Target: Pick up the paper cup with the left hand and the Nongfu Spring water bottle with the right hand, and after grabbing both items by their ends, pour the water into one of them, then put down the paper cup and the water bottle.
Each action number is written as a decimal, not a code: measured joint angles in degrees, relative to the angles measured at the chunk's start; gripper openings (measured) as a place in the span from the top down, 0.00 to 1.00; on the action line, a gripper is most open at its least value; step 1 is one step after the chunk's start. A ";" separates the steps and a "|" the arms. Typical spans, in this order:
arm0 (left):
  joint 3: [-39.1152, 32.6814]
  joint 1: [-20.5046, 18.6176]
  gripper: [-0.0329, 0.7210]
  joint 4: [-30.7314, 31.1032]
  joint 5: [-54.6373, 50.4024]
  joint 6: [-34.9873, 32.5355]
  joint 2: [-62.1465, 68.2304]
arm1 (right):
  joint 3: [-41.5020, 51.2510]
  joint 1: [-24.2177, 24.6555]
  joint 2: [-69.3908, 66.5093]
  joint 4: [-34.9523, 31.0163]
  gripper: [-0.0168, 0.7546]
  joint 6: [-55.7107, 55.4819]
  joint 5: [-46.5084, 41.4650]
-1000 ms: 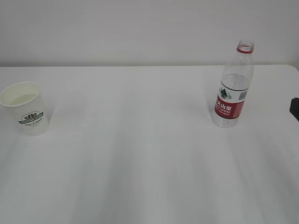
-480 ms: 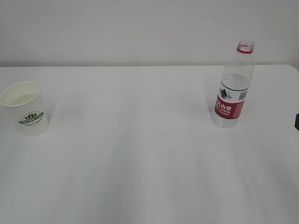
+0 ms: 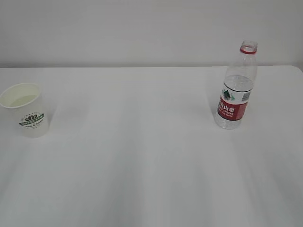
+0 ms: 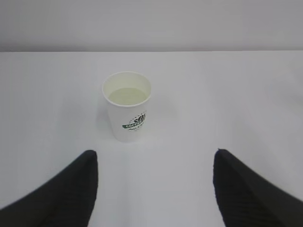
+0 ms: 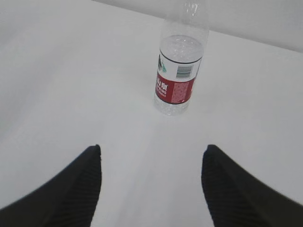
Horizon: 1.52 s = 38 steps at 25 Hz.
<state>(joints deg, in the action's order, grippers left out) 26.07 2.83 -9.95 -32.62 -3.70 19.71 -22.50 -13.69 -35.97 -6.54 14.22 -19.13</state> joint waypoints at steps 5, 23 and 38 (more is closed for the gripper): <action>1.21 0.00 0.24 -0.83 -4.90 -0.12 -2.93 | -2.68 0.00 0.00 0.89 0.33 0.00 -6.63; 2.14 0.00 0.24 -3.77 -15.96 -0.33 -3.21 | -5.92 0.00 10.23 8.28 0.34 -8.99 -26.13; 4.43 0.00 0.24 -4.88 -27.60 -0.33 -3.21 | -6.29 -0.09 14.65 7.90 0.34 -11.21 -39.85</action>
<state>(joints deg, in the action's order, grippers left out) 30.50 2.83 -14.83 -60.22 -4.04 16.50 -28.79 -13.78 -21.32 1.36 3.01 -58.98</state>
